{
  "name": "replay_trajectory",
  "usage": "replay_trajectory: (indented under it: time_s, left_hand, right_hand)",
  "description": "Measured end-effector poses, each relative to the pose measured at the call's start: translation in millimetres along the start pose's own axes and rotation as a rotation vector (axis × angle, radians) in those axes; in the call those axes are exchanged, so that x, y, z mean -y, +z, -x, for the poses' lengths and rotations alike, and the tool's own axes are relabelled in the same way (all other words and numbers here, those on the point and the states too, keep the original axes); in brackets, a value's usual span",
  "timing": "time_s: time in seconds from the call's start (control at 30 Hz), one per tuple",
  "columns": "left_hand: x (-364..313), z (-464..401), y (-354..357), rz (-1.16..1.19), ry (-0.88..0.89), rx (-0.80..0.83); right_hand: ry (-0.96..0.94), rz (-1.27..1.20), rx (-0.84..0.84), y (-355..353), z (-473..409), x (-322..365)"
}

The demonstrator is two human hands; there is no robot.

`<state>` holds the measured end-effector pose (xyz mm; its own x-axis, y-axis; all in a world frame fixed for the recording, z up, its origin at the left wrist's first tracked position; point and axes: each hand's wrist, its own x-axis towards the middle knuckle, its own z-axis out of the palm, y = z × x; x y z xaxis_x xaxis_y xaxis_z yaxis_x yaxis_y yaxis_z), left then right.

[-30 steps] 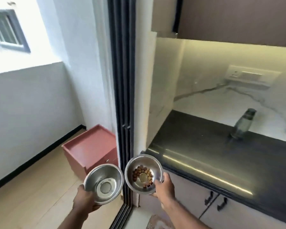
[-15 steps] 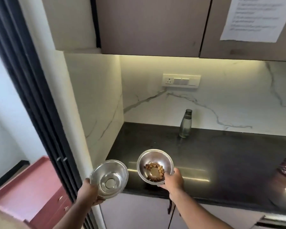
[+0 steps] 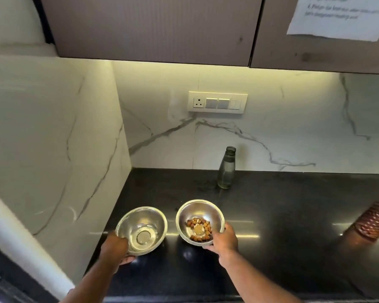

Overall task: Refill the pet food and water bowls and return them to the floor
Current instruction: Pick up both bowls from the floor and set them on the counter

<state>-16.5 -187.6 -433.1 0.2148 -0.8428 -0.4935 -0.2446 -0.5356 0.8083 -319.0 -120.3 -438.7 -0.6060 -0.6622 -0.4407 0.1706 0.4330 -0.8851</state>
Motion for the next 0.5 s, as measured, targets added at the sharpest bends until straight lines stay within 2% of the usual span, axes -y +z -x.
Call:
replay_trajectory:
  time_s: [0.33,0.5]
  left_hand:
    - [-53.8,-62.0,19.8,-0.073,0.052,0.071]
    - [-67.9,-70.8,25.0,-0.103,0.019,0.071]
  right_hand:
    - [0.101,-0.136,-0.13,24.7,-49.8,16.2]
    - [0.121,-0.144,-0.131,27.2,-64.4,19.2]
